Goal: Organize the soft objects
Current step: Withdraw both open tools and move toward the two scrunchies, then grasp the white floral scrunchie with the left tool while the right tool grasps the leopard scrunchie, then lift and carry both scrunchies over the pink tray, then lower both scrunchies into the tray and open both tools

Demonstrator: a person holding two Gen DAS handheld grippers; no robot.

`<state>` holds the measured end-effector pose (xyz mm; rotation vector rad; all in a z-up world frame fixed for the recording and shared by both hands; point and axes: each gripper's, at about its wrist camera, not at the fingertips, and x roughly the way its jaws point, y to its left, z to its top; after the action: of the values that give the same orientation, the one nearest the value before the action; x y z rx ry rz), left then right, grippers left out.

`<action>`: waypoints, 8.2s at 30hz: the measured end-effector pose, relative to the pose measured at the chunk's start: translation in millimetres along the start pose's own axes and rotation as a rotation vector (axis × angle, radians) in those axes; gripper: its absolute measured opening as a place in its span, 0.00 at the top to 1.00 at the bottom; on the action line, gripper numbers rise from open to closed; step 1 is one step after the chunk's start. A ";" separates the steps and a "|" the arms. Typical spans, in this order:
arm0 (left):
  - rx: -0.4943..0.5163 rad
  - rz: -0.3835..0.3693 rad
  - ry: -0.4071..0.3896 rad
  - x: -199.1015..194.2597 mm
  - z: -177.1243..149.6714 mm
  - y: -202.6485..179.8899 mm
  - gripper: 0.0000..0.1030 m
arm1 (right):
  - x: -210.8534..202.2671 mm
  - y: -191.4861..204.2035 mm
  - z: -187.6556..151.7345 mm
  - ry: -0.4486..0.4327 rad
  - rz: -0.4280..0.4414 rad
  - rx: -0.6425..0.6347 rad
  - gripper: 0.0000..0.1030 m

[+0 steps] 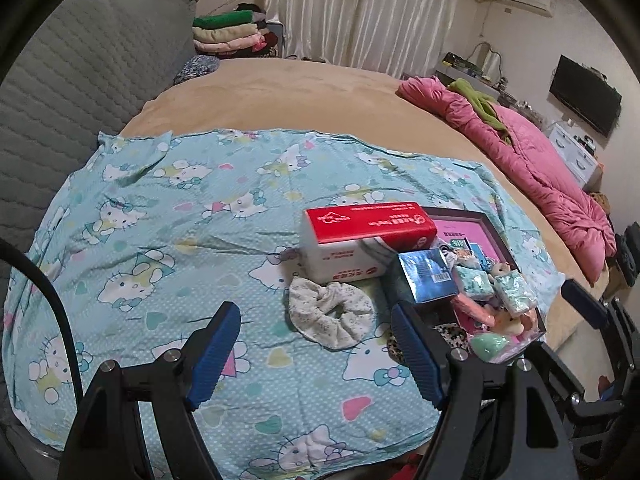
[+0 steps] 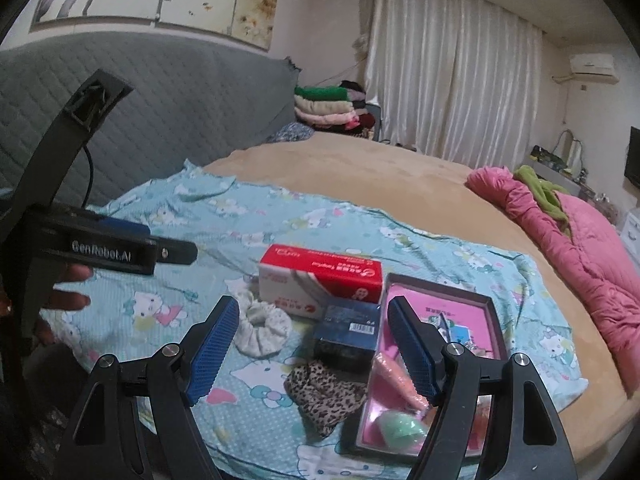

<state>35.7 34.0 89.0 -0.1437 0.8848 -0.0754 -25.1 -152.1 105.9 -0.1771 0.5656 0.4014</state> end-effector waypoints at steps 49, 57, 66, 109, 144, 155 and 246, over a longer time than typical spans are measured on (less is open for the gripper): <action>-0.087 -0.119 0.187 153.0 -46.0 27.0 0.24 | 177.6 14.6 -103.9 0.406 -0.142 -0.345 0.29; -0.136 -0.110 0.201 171.8 -39.5 32.1 0.24 | 195.0 -0.8 -107.0 0.433 -0.072 -0.271 0.59; -0.114 -0.091 0.174 188.8 -31.6 24.9 0.24 | 197.3 -28.2 -96.6 0.424 0.087 -0.077 0.78; 0.002 -0.020 0.067 104.4 -40.7 0.8 0.88 | 131.1 -39.3 -72.4 0.201 0.298 0.138 0.79; 0.198 0.028 -0.027 36.8 -4.8 -103.9 0.88 | 44.2 -122.0 -46.3 -0.090 0.235 0.336 0.79; 0.290 -0.051 -0.027 39.6 8.6 -166.7 0.88 | 8.7 -185.8 -57.1 -0.190 0.071 0.444 0.79; 0.364 -0.117 0.185 181.9 -19.6 -232.9 0.86 | 73.7 -260.5 -123.6 0.005 -0.093 0.643 0.36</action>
<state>134.0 -220.6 -26.0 0.1540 1.0319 -0.3609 80.2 -398.5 -23.6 0.4116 0.6628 0.1138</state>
